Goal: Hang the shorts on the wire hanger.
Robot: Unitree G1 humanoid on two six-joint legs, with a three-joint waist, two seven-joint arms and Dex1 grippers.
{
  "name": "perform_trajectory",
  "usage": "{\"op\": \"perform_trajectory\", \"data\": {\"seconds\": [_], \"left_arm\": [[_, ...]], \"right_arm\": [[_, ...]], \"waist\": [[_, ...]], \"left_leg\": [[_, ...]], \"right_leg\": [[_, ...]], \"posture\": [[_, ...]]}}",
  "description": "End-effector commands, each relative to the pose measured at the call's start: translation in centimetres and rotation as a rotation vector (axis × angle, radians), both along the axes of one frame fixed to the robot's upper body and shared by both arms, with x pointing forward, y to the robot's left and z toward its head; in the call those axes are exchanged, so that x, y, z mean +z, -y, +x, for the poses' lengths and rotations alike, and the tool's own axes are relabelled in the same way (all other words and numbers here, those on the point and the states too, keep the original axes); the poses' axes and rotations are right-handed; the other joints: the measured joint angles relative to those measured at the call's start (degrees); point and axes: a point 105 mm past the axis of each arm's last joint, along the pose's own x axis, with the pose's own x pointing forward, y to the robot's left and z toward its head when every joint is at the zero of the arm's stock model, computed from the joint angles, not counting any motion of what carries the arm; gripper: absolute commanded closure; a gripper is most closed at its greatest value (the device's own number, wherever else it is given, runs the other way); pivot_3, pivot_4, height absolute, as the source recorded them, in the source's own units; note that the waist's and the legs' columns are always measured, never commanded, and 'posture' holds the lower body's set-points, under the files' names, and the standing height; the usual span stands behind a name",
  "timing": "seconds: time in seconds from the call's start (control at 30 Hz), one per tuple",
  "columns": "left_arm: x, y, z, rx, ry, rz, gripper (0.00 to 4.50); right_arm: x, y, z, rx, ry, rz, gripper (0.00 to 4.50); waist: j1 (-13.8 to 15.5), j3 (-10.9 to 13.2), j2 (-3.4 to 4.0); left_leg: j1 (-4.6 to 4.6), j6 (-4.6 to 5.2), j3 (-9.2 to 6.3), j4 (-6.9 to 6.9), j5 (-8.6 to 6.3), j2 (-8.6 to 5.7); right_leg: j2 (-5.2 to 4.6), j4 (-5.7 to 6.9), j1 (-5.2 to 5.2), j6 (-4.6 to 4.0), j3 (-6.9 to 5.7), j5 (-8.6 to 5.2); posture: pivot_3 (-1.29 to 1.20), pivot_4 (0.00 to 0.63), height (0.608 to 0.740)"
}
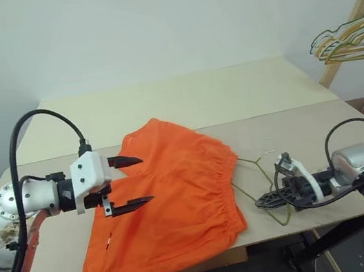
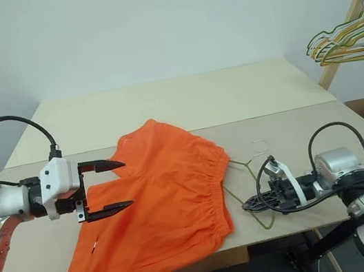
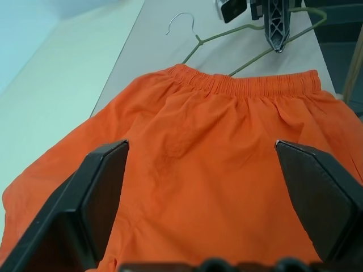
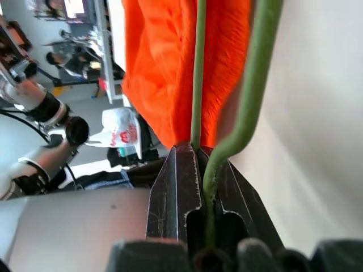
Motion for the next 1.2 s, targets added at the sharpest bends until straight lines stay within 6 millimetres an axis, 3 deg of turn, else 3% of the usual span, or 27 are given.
{"op": "perform_trajectory", "data": {"seconds": [0.03, 0.23, 0.37, 0.53, 0.63, 0.7, 0.8, 0.97, 1.07, 1.2], "left_arm": [[0.7, 0.2, -0.1, -0.016, 0.039, 0.002, 0.01], [0.5, 0.4, -0.2, -0.014, 0.032, -0.002, 0.01], [0.6, 0.5, -0.1, -0.013, 0.033, -0.005, 0.01], [0.8, 0.8, 0.4, -0.032, 0.041, -0.011, 0.01], [1.2, 1.0, 1.1, -0.046, 0.056, -0.013, 0.01], [1.8, 1.1, 2.1, -0.043, 0.083, -0.012, 0.01], [3.9, 0.6, 4.5, -0.023, 0.173, -0.002, 0.01], [7.6, 0.2, 7.5, -0.041, 0.299, 0.030, 0.01], [9.2, 0.5, 8.5, -0.081, 0.354, 0.061, 0.01], [9.8, 1.2, 8.8, -0.170, 0.362, 0.108, 0.01]], "right_arm": [[1.6, -0.2, 1.8, -0.035, 0.105, 0.026, 4.50], [2.6, 0.3, 4.0, -0.121, 0.286, -0.028, 4.50], [4.1, 0.6, 3.5, -0.080, 0.432, -0.098, 4.50], [4.5, 0.7, 4.0, 0.015, 0.710, -0.387, 4.50], [6.1, 1.2, 5.9, 0.050, 0.912, -0.603, 4.50], [8.4, 0.9, 6.8, 0.083, 1.026, -0.672, 4.50], [11.0, -0.4, 7.3, 0.229, 1.213, -0.784, 4.50], [12.8, -3.0, 7.7, 0.426, 1.433, -0.887, 4.50], [13.6, -4.4, 7.4, 0.541, 1.513, -0.897, 4.50], [14.3, -5.7, 6.6, 0.646, 1.540, -0.858, 4.50]], "waist": [[0.0, 0.0, 0.00], [0.0, 0.0, 0.00], [0.0, 0.0, 0.01], [-0.4, 0.0, 0.03], [-1.4, 0.0, 0.04], [-1.8, 0.1, 0.14], [-2.8, 0.1, 0.17], [-5.5, 0.1, 0.12], [-7.0, 0.1, 0.12], [-8.6, 0.1, 0.13]], "left_leg": [[-0.04, 0.00, -0.01, 0.04, 0.00, 0.00], [-0.05, 0.00, -0.03, 0.17, 0.00, 0.00], [-0.08, 0.00, -0.06, 0.16, 0.00, 0.02], [-0.10, 0.00, -0.06, 0.18, 0.00, 0.01], [-0.07, -0.03, -0.06, 0.20, 0.01, 0.00], [-0.04, -0.06, -0.06, 0.19, 0.03, 0.01], [-0.07, -0.10, -0.06, 0.21, 0.06, -0.01], [-0.09, -0.13, -0.04, 0.17, 0.08, -0.06], [-0.15, -0.11, 0.00, 0.18, 0.07, -0.12], [-0.16, -0.11, 0.01, 0.18, 0.07, -0.10]], "right_leg": [[0.00, 0.00, -0.01, 0.01, -0.01, 0.00], [0.00, 0.06, 0.00, 0.05, -0.02, 0.03], [0.00, 0.06, -0.01, 0.05, -0.04, 0.02], [-0.01, 0.03, -0.01, 0.06, -0.06, 0.02], [-0.02, 0.10, -0.01, 0.07, -0.04, 0.02], [0.01, 0.09, 0.00, 0.06, -0.04, 0.02], [0.05, 0.10, -0.04, 0.06, -0.05, 0.01], [0.20, 0.06, 0.01, 0.07, -0.11, 0.02], [0.17, 0.06, 0.00, 0.11, -0.11, 0.02], [0.17, 0.05, -0.02, 0.16, -0.13, 0.02]], "posture": [[0.21, 0.000, 0.740], [0.21, 0.000, 0.740], [0.19, 0.000, 0.740], [0.16, 0.000, 0.740], [0.11, 0.000, 0.740], [0.09, 0.000, 0.740], [0.05, 0.000, 0.740], [0.01, 0.000, 0.740], [-0.01, 0.000, 0.740], [-0.02, 0.000, 0.740]]}}
